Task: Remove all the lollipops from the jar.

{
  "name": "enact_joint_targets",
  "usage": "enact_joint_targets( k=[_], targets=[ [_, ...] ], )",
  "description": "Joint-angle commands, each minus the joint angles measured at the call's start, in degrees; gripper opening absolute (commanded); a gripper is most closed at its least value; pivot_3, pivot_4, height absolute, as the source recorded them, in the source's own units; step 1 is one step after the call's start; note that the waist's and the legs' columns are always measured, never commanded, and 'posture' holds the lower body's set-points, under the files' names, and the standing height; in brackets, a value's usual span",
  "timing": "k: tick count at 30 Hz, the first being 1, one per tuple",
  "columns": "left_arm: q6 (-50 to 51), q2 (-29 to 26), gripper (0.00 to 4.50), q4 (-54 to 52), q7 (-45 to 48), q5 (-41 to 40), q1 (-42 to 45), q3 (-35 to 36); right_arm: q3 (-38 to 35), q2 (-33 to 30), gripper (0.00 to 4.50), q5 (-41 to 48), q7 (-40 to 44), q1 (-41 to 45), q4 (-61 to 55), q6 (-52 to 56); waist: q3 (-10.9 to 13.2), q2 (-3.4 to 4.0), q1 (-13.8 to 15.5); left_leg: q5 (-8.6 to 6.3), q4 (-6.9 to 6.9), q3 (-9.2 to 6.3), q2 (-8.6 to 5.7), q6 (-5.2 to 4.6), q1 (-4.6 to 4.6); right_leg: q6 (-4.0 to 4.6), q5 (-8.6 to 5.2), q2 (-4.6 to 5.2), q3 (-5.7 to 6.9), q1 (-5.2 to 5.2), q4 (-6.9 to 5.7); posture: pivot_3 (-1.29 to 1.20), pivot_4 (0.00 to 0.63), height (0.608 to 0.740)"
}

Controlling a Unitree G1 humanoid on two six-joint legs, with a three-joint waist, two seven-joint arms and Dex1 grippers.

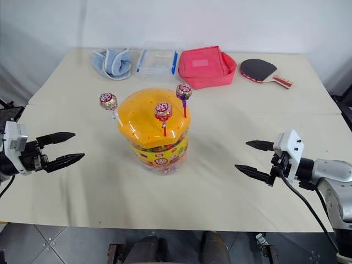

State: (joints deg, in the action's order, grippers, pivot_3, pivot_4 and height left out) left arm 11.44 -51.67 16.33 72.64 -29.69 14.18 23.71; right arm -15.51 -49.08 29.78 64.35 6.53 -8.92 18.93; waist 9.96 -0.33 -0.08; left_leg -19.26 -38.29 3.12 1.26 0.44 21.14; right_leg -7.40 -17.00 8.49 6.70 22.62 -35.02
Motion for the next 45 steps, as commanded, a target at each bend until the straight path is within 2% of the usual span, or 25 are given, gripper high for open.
enact_joint_targets(
  k=[1, 8, 14, 18, 22, 27, 31, 37, 42, 45],
  targets=[
    [-1.0, 0.0, 4.5, -2.4, -0.3, -1.4, -1.0, 2.1, -1.0, -0.8, 4.47, 0.7, 0.2, 1.6, -0.4, -0.2, 0.0, 0.0, 0.0, 0.0, 0.0, 0.0, 0.0, 0.0, -0.01, 0.0, 0.0, 0.0, -0.01, 0.0, 0.0, 0.0, 0.15, 0.74],
    [7.9, -1.8, 4.5, -7.1, -6.5, -3.3, -3.0, 4.7, -1.1, -1.1, 4.47, 1.1, 0.5, 3.0, 0.1, 0.7, 0.0, -0.02, 0.0, 0.0, -0.02, 0.02, 0.01, 0.0, 0.0, -0.01, 0.0, 0.0, -0.03, 0.0, 0.0, 0.0, 0.15, 0.74],
    [11.3, -5.6, 4.5, -15.6, -2.2, -6.7, -7.5, 9.5, -3.9, -4.0, 4.47, 3.6, 2.5, 2.8, -1.3, 3.2, 0.0, -0.05, 0.0, -0.01, -0.01, 0.02, 0.04, 0.01, 0.01, -0.01, 0.0, -0.01, -0.03, 0.01, 0.02, 0.0, 0.15, 0.74],
    [12.6, -7.1, 4.5, -21.3, 0.2, -10.1, -7.3, 11.2, -6.5, -5.2, 4.47, 6.5, 2.2, 3.4, -3.1, 5.8, 0.1, -0.04, 0.1, -0.02, -0.02, 0.03, 0.06, 0.02, -0.01, -0.01, 0.0, -0.01, -0.05, 0.0, 0.02, 0.0, 0.15, 0.74],
    [14.3, -7.0, 4.5, -26.3, -0.3, -13.8, -0.4, 7.1, -8.8, -6.1, 4.47, 10.1, 1.8, 3.2, -7.1, 9.2, 0.1, -0.03, 0.3, -0.02, -0.06, 0.01, 0.07, 0.02, 0.0, 0.0, 0.01, -0.02, -0.05, 0.0, 0.0, 0.0, 0.15, 0.74],
    [14.6, -4.9, 4.5, -26.7, -0.2, -14.6, 9.9, -0.4, -10.3, -5.9, 4.47, 12.0, 0.5, 2.5, -10.4, 11.0, 0.1, -0.04, 0.4, -0.03, -0.08, 0.03, 0.04, 0.03, 0.0, -0.01, 0.01, -0.03, -0.08, -0.01, -0.01, 0.0, 0.15, 0.74],
    [12.3, 0.7, 4.5, -21.6, 2.1, -13.4, 20.5, -7.7, -12.7, -4.1, 4.47, 17.7, -2.5, 1.3, -15.8, 13.8, 0.1, -0.05, 1.0, -0.03, -0.29, 0.04, 0.03, 0.02, 0.04, -0.02, 0.01, -0.06, -0.08, -0.02, -0.11, 0.0, 0.15, 0.74],
    [9.3, 8.2, 4.5, -13.6, 4.3, -11.1, 29.8, -13.4, -16.7, -2.7, 4.47, 25.8, -8.4, -0.6, -23.7, 17.3, 0.2, -0.18, 1.5, -0.05, -0.58, 0.06, 0.06, -0.01, 0.1, -0.03, 0.02, -0.12, -0.14, -0.02, -0.18, 0.0, 0.15, 0.74],
    [9.3, 9.1, 4.5, -9.9, 8.4, -9.6, 32.3, -16.1, -19.8, -2.6, 4.47, 29.1, -12.7, -2.8, -27.9, 18.0, 0.3, -0.31, 1.4, -0.11, -0.69, 0.07, 0.07, -0.08, 0.13, -0.06, 0.04, -0.14, -0.19, -0.04, -0.19, 0.0, 0.15, 0.74],
    [9.2, 9.6, 3.87, -8.9, 10.1, -9.9, 33.1, -16.2, -20.8, -2.6, 4.5, 30.7, -14.8, -3.4, -28.8, 17.9, 0.3, -0.32, 1.5, -0.11, -0.71, 0.07, 0.07, -0.08, 0.13, -0.07, 0.04, -0.14, -0.2, -0.04, -0.2, 0.0, 0.15, 0.74]
  ],
)
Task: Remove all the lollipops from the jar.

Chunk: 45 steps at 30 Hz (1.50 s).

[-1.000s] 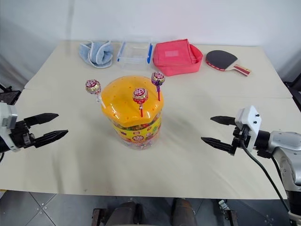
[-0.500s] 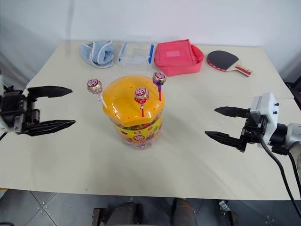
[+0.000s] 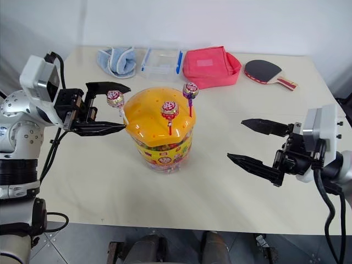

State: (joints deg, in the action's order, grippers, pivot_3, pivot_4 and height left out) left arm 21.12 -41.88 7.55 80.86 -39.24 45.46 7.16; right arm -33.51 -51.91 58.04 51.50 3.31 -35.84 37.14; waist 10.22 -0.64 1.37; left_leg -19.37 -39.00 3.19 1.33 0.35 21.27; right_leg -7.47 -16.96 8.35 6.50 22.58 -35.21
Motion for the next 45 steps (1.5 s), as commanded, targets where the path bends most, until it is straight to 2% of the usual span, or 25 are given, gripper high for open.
enact_joint_targets(
  k=[1, 12, 13, 20, 26, 28, 32, 38, 41, 45],
  targets=[
    [0.0, -0.2, 3.57, 0.0, 2.8, -0.6, 2.1, 0.1, -3.2, 0.2, 4.5, 2.8, -2.4, -0.6, -2.4, -0.3, 0.0, -0.02, 0.0, 0.0, -0.01, 0.0, 0.0, 0.0, 0.0, -0.01, 0.0, 0.0, 0.0, 0.0, 0.0, 0.0, 0.15, 0.74],
    [1.0, 3.2, 0.16, 4.4, 3.4, -0.3, 8.3, 0.1, -4.8, 0.1, 4.5, 2.8, -4.0, -2.6, -2.8, -1.7, 0.0, -0.05, 0.1, -0.03, -0.06, -0.01, -0.01, -0.05, 0.0, -0.04, 0.03, 0.0, -0.02, -0.04, 0.01, 0.0, 0.15, 0.74],
    [1.1, 3.4, 0.04, 4.6, 3.1, -0.5, 8.9, 0.3, -4.8, 0.0, 4.5, 2.7, -4.0, -2.7, -2.7, -1.9, 0.0, -0.06, 0.1, -0.03, -0.06, -0.01, 0.0, -0.05, 0.0, -0.04, 0.03, 0.0, -0.02, -0.05, 0.0, 0.0, 0.15, 0.74],
    [4.2, 5.5, 0.04, 4.9, -3.4, -3.3, 14.8, 4.3, -5.3, -1.0, 4.5, 2.4, -3.3, -2.0, -1.1, -2.5, 0.1, -0.21, 0.1, -0.04, -0.1, -0.03, -0.01, -0.08, 0.03, -0.07, 0.05, 0.0, -0.03, -0.06, 0.02, 0.0, 0.15, 0.74],
    [8.7, 3.7, 0.04, 3.7, -12.0, -2.9, 18.1, 6.5, -5.1, -1.8, 4.5, 3.4, -2.4, -0.5, 0.0, -2.4, 0.1, -0.23, 0.0, -0.05, -0.1, -0.02, -0.01, -0.09, 0.01, -0.09, 0.05, 0.0, -0.04, -0.05, 0.02, 0.0, 0.15, 0.74],
    [11.5, 1.6, 0.04, 4.3, -17.0, -0.9, 18.7, 6.6, -5.0, -2.2, 4.5, 3.8, -1.5, -0.3, 0.1, -2.1, 0.1, -0.24, -0.1, -0.05, -0.1, -0.02, -0.01, -0.09, 0.01, -0.09, 0.05, 0.0, -0.05, -0.05, 0.01, 0.0, 0.15, 0.74],
    [23.3, -6.6, 0.04, 6.2, -28.5, 5.7, 17.4, 4.5, -4.8, -3.1, 4.5, 4.8, 1.3, -0.7, 0.1, -1.7, 0.1, -0.24, -0.3, -0.05, -0.07, 0.0, 0.0, -0.09, -0.04, -0.09, 0.05, -0.02, -0.11, -0.04, 0.01, 0.0, 0.15, 0.74],
    [36.6, -12.8, 0.04, 6.1, -37.1, 10.6, 13.9, 2.6, -2.3, -3.7, 4.5, 6.2, 3.1, 1.6, 0.9, -1.4, 0.2, -0.35, 0.1, -0.07, -0.07, 0.0, -0.01, -0.11, -0.02, -0.1, 0.06, -0.01, -0.14, -0.03, 0.0, 0.0, 0.15, 0.74],
    [48.7, -18.6, 0.04, 3.9, -40.2, 14.6, 5.9, -3.0, 2.0, -3.1, 4.5, 4.6, 3.3, 4.9, 2.8, -2.1, 0.3, -0.44, -0.3, -0.08, -0.07, 0.01, 0.0, -0.1, -0.01, -0.1, 0.06, -0.02, -0.15, -0.02, 0.02, 0.0, 0.15, 0.74],
    [56.7, -21.3, 0.04, 3.6, -44.0, 17.4, -0.4, -5.3, 4.9, -2.5, 4.5, 3.1, 4.1, 6.9, 4.2, -2.7, 0.5, -0.74, -0.3, -0.12, -0.02, 0.2, 0.03, -0.13, 0.0, -0.09, 0.05, -0.03, -0.34, 0.17, -0.11, 0.0, 0.15, 0.74]
  ],
)
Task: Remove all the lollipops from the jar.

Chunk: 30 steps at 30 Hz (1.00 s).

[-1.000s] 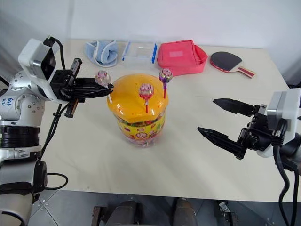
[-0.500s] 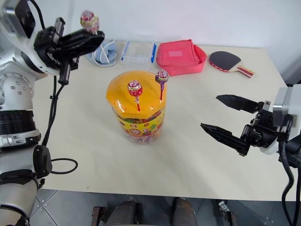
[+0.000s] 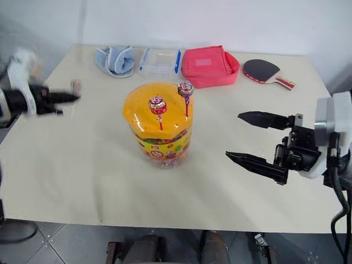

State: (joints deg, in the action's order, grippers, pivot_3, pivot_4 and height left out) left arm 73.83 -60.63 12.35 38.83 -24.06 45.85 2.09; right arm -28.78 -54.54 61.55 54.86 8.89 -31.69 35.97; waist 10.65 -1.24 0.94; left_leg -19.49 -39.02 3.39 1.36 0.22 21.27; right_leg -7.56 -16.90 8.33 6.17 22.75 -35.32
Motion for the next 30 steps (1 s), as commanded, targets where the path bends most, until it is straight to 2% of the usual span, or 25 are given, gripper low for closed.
enact_joint_targets(
  k=[1, 7, 10, 17, 22, 23, 26, 30],
  targets=[
    [4.8, -3.4, 0.04, -0.8, -2.4, 3.1, -2.2, -1.2, 0.6, 0.2, 4.5, -0.4, 0.9, 1.7, 0.3, -1.6, 0.2, -0.22, 0.2, 0.0, -0.03, 0.0, 0.05, 0.01, 0.04, 0.0, 0.0, -0.04, 0.0, 0.04, -0.01, 0.0, 0.15, 0.74],
    [6.5, -3.9, 0.04, 3.1, -4.3, 6.0, -5.0, -3.6, 2.9, 0.7, 4.5, -2.4, 2.5, 3.5, 2.6, -2.4, 0.2, -0.29, 0.7, -0.05, -0.05, 0.06, 0.09, 0.08, 0.05, 0.02, -0.01, -0.08, -0.01, 0.05, 0.02, 0.0, 0.15, 0.74],
    [8.5, -4.5, 0.73, 3.0, -3.1, 5.6, -4.5, -4.7, 3.6, 0.7, 4.5, -2.8, 2.7, 4.8, 3.2, -2.3, 0.2, -0.29, 0.6, -0.05, -0.06, 0.08, 0.08, 0.09, 0.06, 0.02, -0.01, -0.08, -0.02, 0.05, 0.01, 0.0, 0.15, 0.74],
    [9.9, -7.5, 2.86, -1.6, -0.1, 4.9, -3.7, -5.9, 3.2, 0.3, 4.5, -3.5, 3.9, 5.7, 4.2, -2.1, 0.2, -0.3, 0.4, -0.06, -0.06, 0.13, 0.13, 0.11, 0.04, 0.03, -0.01, -0.1, -0.04, 0.07, -0.01, 0.0, 0.15, 0.74],
    [8.3, -11.3, 4.33, -4.6, 3.5, 4.1, 0.1, -6.3, 1.7, -1.2, 4.5, -3.7, 4.6, 6.0, 4.8, -1.6, 0.2, -0.29, 0.4, -0.07, -0.06, 0.17, 0.16, 0.13, 0.02, 0.04, -0.02, -0.12, -0.07, 0.09, -0.02, 0.0, 0.15, 0.74],
    [7.4, -11.7, 4.48, -5.2, 4.7, 3.6, 1.4, -5.9, 1.4, -1.5, 4.5, -3.7, 4.7, 6.0, 4.8, -1.4, 0.2, -0.29, 0.4, -0.07, -0.06, 0.17, 0.16, 0.13, 0.03, 0.04, -0.02, -0.12, -0.08, 0.1, -0.02, 0.0, 0.15, 0.74],
    [3.6, -11.9, 4.48, -6.0, 7.5, 2.6, 5.2, -4.4, 0.8, -2.5, 4.5, -3.5, 4.9, 5.8, 4.6, -1.1, 0.2, -0.29, 0.6, -0.08, -0.06, 0.19, 0.15, 0.13, 0.04, 0.04, -0.02, -0.13, -0.08, 0.12, -0.02, 0.0, 0.15, 0.74],
    [-4.5, -7.7, 4.48, -6.7, 12.3, -2.1, 6.9, 2.4, 1.7, -3.0, 4.5, -1.2, 2.4, 7.6, 1.6, 0.7, 0.2, -0.24, 0.5, -0.08, -0.07, 0.23, 0.15, 0.12, 0.04, 0.04, -0.02, -0.12, -0.1, 0.12, -0.02, 0.0, 0.15, 0.74]
  ],
)
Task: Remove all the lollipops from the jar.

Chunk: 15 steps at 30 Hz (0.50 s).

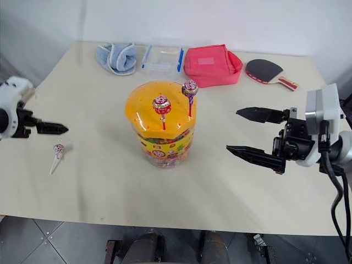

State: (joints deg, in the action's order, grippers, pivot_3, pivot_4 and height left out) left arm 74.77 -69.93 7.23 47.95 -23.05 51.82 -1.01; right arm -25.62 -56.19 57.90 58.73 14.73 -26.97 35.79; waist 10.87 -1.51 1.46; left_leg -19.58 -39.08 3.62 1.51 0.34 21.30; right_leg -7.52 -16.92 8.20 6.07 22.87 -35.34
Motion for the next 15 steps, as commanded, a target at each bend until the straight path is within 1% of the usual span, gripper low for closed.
enact_joint_targets(
  k=[1, 2, 3, 7, 12, 14, 15],
  targets=[
    [-7.1, 2.3, 4.48, -1.6, 4.0, -3.9, 0.1, 7.0, -1.1, -1.3, 4.5, 2.8, -2.3, 2.2, -3.7, 1.4, 0.0, 0.04, 0.0, 0.0, -0.01, 0.01, 0.01, 0.0, 0.0, 0.0, 0.0, 0.0, 0.0, 0.01, -0.01, 0.0, 0.15, 0.74],
    [-8.0, 2.7, 4.48, -1.8, 4.5, -4.4, -0.6, 8.0, -0.9, -1.2, 4.5, 3.2, -2.9, 2.4, -4.1, 1.8, 0.0, 0.05, -0.1, 0.0, -0.02, 0.01, 0.02, 0.0, -0.01, 0.01, 0.0, 0.0, 0.0, 0.01, -0.04, 0.0, 0.15, 0.74],
    [-11.6, 3.7, 4.48, -2.4, 6.0, -5.3, -2.3, 10.1, -0.4, -1.1, 4.5, 3.5, -4.0, 3.0, -4.7, 2.3, 0.0, 0.06, -0.3, 0.0, -0.02, 0.01, 0.03, 0.0, -0.01, 0.01, -0.01, 0.0, 0.0, 0.01, -0.05, 0.0, 0.15, 0.74],
    [-25.4, 11.1, 4.48, -3.8, 13.9, -12.2, -7.9, 20.5, 2.8, 0.3, 4.5, 5.7, -9.4, 5.8, -7.2, 4.7, 0.0, 0.06, -0.5, 0.0, -0.05, 0.14, 0.09, 0.02, -0.03, 0.04, -0.02, -0.01, -0.06, 0.1, -0.13, 0.0, 0.15, 0.74],
    [-33.6, 15.0, 4.48, -1.4, 25.4, -18.1, -10.4, 24.1, 7.6, 2.1, 4.5, 3.8, -13.4, 9.2, -7.0, 5.2, 0.0, 0.06, -0.4, 0.0, -0.12, 0.15, 0.08, 0.02, 0.04, 0.04, -0.02, -0.01, -0.06, 0.16, -0.15, 0.0, 0.15, 0.74],
    [-37.2, 15.8, 4.48, 0.3, 32.2, -19.6, -11.5, 24.1, 10.5, 4.0, 4.5, 2.6, -15.4, 12.1, -5.3, 5.4, 0.0, 0.06, -0.4, 0.0, -0.12, 0.16, 0.08, 0.02, 0.04, 0.04, -0.02, -0.01, -0.06, 0.17, -0.15, 0.0, 0.15, 0.74],
    [-37.3, 15.8, 4.48, 0.8, 34.1, -20.2, -11.9, 23.6, 13.1, 5.3, 4.5, 0.8, -15.9, 14.4, -3.8, 5.2, 0.0, 0.06, -0.5, 0.0, -0.12, 0.18, 0.07, 0.02, 0.02, 0.04, -0.02, -0.01, -0.07, 0.17, -0.17, 0.0, 0.15, 0.74]
  ],
)
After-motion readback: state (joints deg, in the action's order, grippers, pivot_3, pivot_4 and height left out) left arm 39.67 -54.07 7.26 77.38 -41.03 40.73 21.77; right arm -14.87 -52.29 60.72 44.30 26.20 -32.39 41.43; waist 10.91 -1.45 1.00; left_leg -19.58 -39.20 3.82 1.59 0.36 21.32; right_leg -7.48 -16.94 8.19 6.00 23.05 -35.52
